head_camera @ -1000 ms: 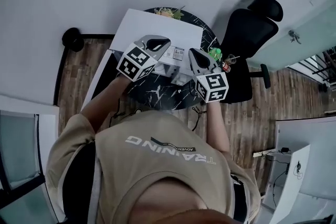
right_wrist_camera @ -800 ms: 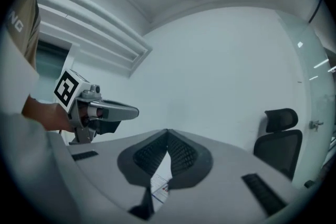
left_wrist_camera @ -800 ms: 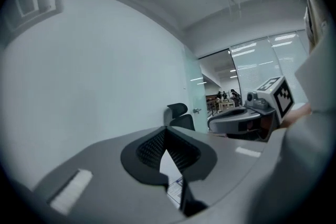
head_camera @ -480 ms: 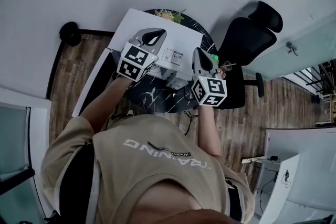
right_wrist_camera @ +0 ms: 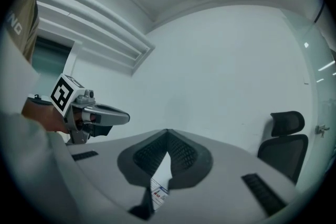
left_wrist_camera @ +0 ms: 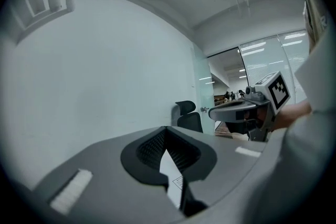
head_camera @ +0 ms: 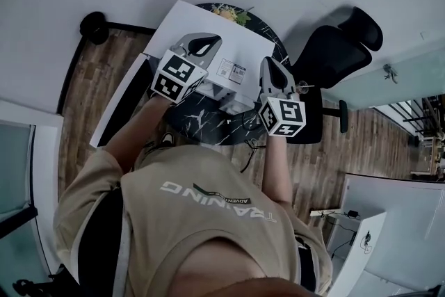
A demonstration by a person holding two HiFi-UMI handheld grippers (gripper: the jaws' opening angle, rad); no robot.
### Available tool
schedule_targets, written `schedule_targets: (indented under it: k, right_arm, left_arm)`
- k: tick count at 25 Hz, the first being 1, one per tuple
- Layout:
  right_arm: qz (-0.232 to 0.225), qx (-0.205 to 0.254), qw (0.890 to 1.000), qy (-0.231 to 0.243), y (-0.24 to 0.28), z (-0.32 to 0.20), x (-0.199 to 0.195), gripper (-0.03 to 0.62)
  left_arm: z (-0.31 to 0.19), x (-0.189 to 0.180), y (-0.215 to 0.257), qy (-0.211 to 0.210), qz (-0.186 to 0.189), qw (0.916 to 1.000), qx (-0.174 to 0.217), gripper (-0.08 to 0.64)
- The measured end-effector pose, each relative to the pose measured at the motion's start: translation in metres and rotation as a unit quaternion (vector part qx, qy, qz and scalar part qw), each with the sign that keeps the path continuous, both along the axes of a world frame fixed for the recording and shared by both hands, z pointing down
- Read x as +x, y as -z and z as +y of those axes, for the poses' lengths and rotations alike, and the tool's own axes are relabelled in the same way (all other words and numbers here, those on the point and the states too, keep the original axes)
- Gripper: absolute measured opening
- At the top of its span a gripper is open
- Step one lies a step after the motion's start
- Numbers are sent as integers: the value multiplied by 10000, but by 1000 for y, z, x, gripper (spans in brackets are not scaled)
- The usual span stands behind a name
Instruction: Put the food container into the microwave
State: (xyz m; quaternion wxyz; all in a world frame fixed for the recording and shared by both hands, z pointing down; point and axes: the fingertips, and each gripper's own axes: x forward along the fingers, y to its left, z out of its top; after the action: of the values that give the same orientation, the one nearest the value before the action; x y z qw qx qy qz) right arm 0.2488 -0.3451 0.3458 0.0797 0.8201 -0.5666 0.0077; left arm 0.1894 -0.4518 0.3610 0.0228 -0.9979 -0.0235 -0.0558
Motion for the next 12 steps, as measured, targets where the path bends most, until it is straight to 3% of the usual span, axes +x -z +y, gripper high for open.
schedule_targets:
  k: [12]
  right_arm:
    - [30, -17, 9998, 207, -17, -17, 8, 8]
  left_arm:
    - [-11, 4, -17, 22, -39, 10000, -3, 8]
